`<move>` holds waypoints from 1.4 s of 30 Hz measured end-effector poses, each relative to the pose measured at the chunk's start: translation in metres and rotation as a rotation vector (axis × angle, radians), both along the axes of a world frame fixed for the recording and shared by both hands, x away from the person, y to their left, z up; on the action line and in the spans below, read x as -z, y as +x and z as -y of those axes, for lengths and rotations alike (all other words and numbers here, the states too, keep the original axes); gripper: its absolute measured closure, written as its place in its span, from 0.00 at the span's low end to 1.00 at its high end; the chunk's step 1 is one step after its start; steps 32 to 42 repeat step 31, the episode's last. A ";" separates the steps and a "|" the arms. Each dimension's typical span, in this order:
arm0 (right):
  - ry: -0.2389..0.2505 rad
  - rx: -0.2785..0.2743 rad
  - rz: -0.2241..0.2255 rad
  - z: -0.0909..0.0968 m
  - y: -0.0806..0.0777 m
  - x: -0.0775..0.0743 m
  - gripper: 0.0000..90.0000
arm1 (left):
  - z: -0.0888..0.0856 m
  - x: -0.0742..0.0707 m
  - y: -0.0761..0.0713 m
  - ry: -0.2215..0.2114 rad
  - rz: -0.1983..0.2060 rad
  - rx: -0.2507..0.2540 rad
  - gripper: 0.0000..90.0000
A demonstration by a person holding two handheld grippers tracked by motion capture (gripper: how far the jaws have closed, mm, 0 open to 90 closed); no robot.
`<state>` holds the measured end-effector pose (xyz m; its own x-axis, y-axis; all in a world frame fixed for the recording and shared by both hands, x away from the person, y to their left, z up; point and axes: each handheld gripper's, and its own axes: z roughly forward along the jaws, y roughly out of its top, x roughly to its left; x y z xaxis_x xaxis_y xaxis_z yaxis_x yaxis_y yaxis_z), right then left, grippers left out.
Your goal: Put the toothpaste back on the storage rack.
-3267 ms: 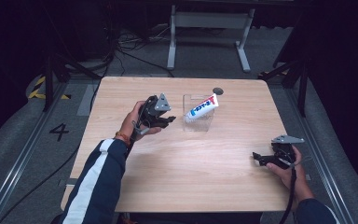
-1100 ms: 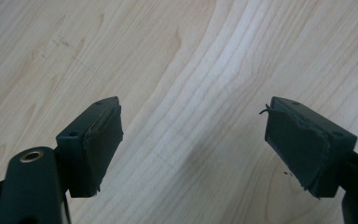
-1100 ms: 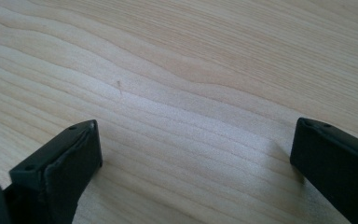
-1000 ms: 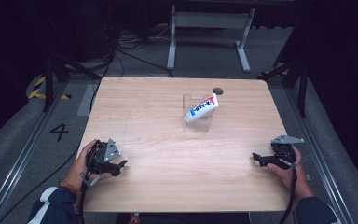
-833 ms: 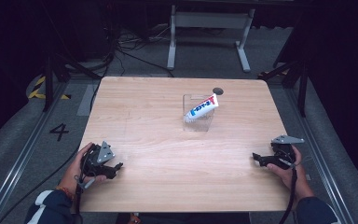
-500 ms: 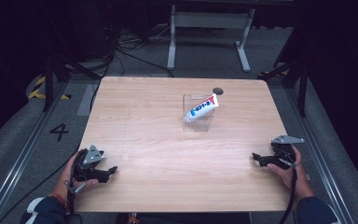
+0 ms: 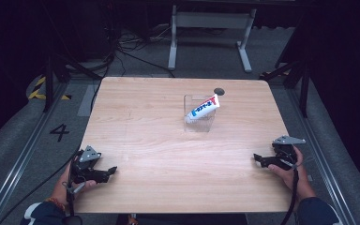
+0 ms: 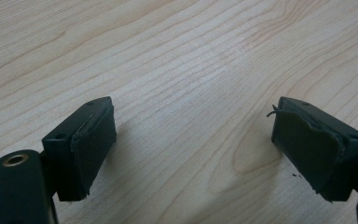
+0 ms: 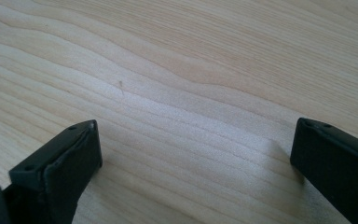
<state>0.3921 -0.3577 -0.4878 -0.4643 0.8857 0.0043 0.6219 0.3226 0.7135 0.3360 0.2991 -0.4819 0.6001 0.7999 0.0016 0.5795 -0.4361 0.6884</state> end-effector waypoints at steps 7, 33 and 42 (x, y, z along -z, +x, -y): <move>0.000 -0.003 0.001 0.000 0.000 0.000 0.02 | 0.006 0.001 0.003 0.005 -0.013 -0.039 0.09; 0.002 -0.009 0.001 0.000 0.001 0.000 0.02 | 0.009 0.001 0.005 0.010 -0.037 -0.081 0.00; 0.002 -0.009 0.001 0.000 0.001 0.000 0.02 | 0.009 0.001 0.005 0.010 -0.037 -0.081 0.00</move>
